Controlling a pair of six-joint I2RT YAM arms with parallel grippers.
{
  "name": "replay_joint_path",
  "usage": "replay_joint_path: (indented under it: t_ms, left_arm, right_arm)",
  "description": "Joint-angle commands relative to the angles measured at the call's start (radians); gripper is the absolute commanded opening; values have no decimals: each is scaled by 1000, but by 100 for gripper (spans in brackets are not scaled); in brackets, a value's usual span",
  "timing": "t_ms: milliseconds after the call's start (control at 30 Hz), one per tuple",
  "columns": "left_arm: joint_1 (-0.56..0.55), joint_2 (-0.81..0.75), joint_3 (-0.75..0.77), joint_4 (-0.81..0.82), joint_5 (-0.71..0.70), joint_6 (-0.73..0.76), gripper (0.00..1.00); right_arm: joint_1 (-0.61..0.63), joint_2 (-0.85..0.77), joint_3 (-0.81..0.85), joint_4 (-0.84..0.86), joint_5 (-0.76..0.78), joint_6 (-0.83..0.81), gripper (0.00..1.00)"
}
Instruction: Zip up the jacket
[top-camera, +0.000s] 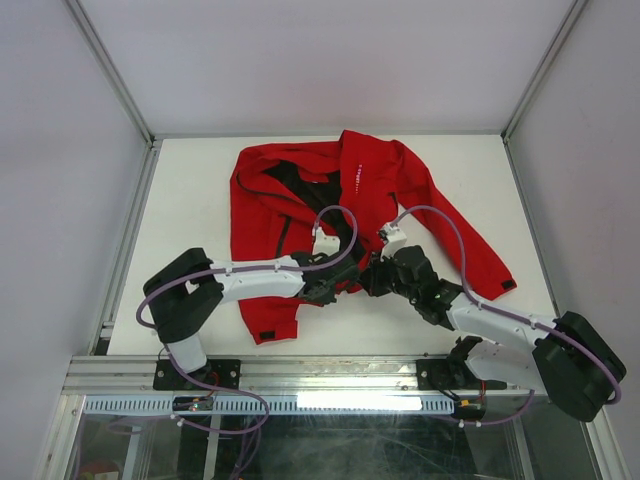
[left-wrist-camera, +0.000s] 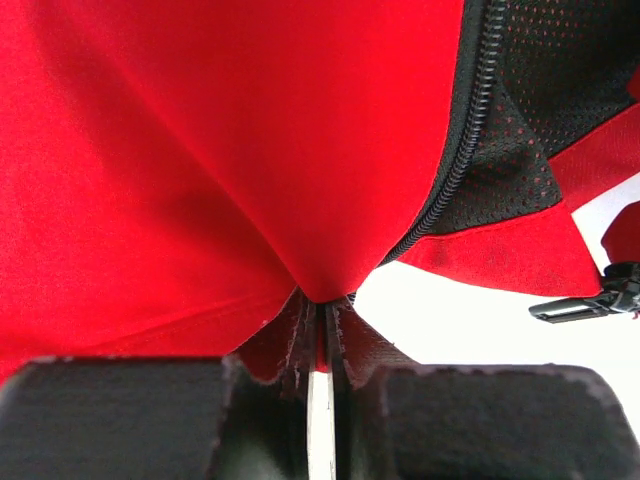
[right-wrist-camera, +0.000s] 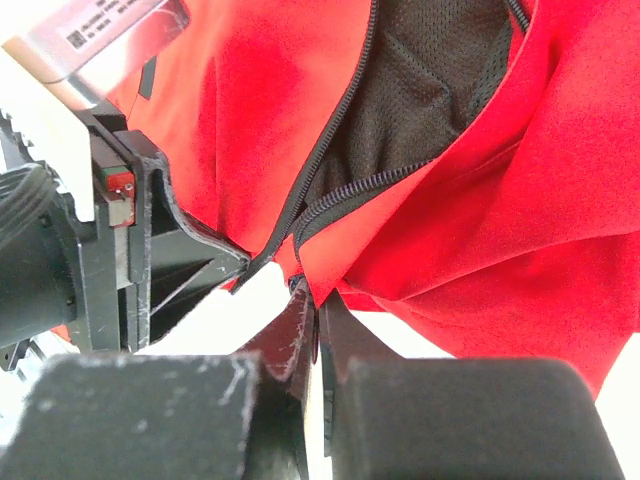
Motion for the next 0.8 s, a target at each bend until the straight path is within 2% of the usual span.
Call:
replay_joint_path:
  t_ms: [0,200,433,633,767]
  left_arm:
    - [-2,50,-104,0,23,-16,0]
    - [17,-200,-107,75,74,44,0]
    - [106,-489,-174,255,186,112,0]
    - [233,-687,-323,590,338,133,0]
    - [260,-714,-375,741,375,177,0]
  right_arm:
    - [1,-27,22,3,28,-19,0]
    - [-5,-64,40,-29,11,-42,0]
    - [-57,-147,43,-11,-138,-40,0]
    - [-105,-179,45,87,-325,-27,0]
    - [-118,-160,62,157,-445,-8,0]
